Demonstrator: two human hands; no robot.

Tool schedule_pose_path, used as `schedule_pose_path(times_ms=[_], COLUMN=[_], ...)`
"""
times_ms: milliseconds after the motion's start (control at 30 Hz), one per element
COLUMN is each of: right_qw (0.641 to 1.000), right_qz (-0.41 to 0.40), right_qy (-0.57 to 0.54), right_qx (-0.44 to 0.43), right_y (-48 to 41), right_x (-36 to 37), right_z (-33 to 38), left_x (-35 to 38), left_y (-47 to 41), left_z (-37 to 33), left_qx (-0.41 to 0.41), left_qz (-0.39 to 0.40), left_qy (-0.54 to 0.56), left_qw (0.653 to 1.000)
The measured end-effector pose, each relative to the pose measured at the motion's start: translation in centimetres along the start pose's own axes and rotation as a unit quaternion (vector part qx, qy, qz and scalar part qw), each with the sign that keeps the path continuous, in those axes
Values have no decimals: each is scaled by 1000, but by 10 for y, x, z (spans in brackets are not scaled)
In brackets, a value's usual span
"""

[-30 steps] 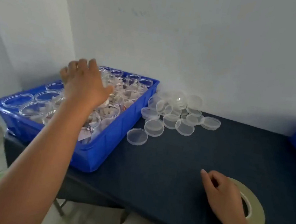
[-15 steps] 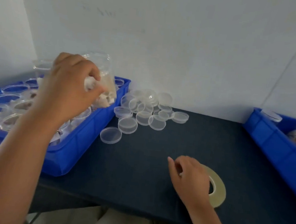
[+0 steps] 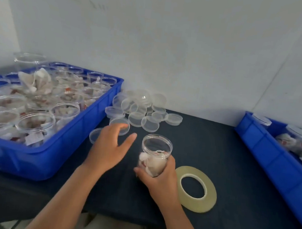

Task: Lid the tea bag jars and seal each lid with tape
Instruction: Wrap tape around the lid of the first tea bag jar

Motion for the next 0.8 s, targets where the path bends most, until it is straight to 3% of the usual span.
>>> schedule_pose_path(times_ms=[100, 200, 367, 567, 667, 733, 800], right_qw=[1000, 999, 998, 998, 998, 998, 998], right_qz=[7, 15, 46, 60, 59, 61, 67], right_qy=[19, 28, 34, 35, 23, 10, 1], right_qx=[3, 7, 8, -5, -10, -16, -18], right_y=[-1, -2, 0, 1, 2, 2, 2], right_x=[1, 0, 2, 5, 5, 4, 3], right_z=[-1, -2, -4, -5, -2, 1, 4], left_x=[1, 12, 16, 16, 14, 9, 8], left_y=[-36, -48, -46, -29, -21, -18, -20], left_z=[37, 66, 68, 64, 57, 43, 22], left_qx=[-103, -174, -162, -174, -169, -203, -228], left_qz=[-25, 24, -11, 60, 66, 77, 93], left_qy=[-145, -289, -303, -289, -188, 0, 154], left_qw=[984, 941, 939, 939, 965, 976, 957])
Point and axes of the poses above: each hand's wrist, its own y-axis away from the middle knuckle, its own x-axis out of the palm, z = x × y, the point moved 4 cm from there along -y, towards the middle knuckle, and after that the axes turned 14 degrees about -x, right-handed, at the moved point
